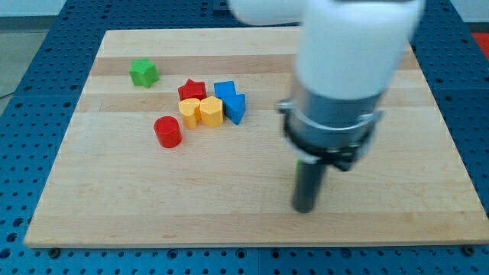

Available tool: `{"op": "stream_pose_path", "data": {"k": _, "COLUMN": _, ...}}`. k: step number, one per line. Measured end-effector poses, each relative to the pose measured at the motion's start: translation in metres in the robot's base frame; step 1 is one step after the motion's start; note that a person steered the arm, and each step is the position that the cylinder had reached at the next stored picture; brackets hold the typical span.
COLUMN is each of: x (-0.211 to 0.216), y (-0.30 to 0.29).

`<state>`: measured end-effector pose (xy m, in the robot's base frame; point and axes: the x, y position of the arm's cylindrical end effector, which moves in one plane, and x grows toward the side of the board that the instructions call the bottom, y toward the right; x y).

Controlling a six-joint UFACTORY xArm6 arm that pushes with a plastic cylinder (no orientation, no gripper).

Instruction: Push the green circle towards the bottom right side of the board

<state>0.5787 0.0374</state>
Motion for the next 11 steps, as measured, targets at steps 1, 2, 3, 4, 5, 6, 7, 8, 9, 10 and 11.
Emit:
{"op": "stream_pose_path", "data": {"k": 1, "x": -0.017, "y": -0.078}}
{"op": "stream_pose_path", "data": {"k": 2, "x": -0.054, "y": -0.102}}
{"op": "stream_pose_path", "data": {"k": 3, "x": -0.075, "y": -0.046}}
{"op": "stream_pose_path", "data": {"k": 4, "x": -0.075, "y": 0.028}}
{"op": "stream_pose_path", "data": {"k": 5, "x": -0.065, "y": 0.067}}
{"op": "stream_pose_path", "data": {"k": 6, "x": -0.068, "y": 0.014}}
{"op": "stream_pose_path", "data": {"k": 7, "x": -0.056, "y": -0.033}}
{"op": "stream_pose_path", "data": {"k": 8, "x": -0.049, "y": 0.007}}
{"op": "stream_pose_path", "data": {"k": 9, "x": -0.048, "y": 0.058}}
{"op": "stream_pose_path", "data": {"k": 10, "x": -0.048, "y": 0.065}}
{"op": "stream_pose_path", "data": {"k": 11, "x": -0.044, "y": 0.068}}
